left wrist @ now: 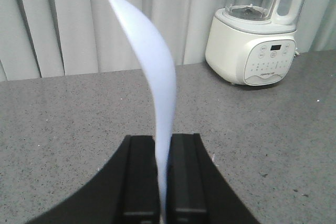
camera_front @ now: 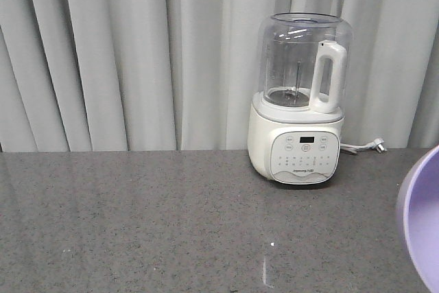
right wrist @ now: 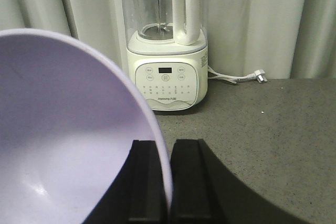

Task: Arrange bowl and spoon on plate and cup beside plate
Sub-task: 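Drive the base to the counter with the light blue plate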

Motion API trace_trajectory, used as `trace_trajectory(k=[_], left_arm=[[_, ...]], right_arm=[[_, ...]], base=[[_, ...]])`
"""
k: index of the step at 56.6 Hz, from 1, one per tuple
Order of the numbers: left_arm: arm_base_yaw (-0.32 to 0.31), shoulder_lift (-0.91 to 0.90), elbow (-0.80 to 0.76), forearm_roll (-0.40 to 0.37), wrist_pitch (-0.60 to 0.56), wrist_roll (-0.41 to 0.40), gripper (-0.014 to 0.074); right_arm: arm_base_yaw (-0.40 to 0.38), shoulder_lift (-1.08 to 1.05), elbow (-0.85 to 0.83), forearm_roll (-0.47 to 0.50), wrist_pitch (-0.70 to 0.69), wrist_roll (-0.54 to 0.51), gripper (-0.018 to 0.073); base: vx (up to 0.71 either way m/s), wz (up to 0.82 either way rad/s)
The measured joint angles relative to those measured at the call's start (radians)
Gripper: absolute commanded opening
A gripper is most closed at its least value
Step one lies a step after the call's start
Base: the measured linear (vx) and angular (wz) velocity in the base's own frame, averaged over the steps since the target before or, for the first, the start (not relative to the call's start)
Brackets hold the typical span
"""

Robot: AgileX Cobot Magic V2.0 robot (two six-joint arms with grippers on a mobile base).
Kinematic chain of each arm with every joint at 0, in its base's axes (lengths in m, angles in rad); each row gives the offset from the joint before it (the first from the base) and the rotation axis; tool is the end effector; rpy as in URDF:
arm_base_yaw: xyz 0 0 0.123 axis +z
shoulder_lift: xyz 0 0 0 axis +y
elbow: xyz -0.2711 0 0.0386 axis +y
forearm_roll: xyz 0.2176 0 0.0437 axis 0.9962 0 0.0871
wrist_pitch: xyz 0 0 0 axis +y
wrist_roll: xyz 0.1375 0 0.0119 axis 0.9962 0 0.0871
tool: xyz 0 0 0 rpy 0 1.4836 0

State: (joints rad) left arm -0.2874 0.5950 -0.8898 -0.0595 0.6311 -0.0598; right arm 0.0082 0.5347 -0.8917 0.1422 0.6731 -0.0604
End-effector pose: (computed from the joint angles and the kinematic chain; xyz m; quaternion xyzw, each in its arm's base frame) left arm 0.1198 -0.0405 0.3780 0.0815 0.7849 -0.1341 0.5994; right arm 0.1089 0.0131 0.3807 -0.0108 0.7813 0.0530 0.6218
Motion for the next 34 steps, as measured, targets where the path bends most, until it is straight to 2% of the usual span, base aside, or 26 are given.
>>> trace_trajectory(k=[23,34], left_arm=[[0.000,0.000,0.000,0.000,0.003,-0.001,0.0000],[0.000,0.000,0.000,0.000,0.003,-0.001,0.0000]], right_arm=[[0.000,0.000,0.000,0.001,0.001,0.000,-0.0008],[0.000,0.000,0.000,0.004,0.001,-0.001,-0.0008]], base=[[0.00,-0.01],[-0.05,-0.18]])
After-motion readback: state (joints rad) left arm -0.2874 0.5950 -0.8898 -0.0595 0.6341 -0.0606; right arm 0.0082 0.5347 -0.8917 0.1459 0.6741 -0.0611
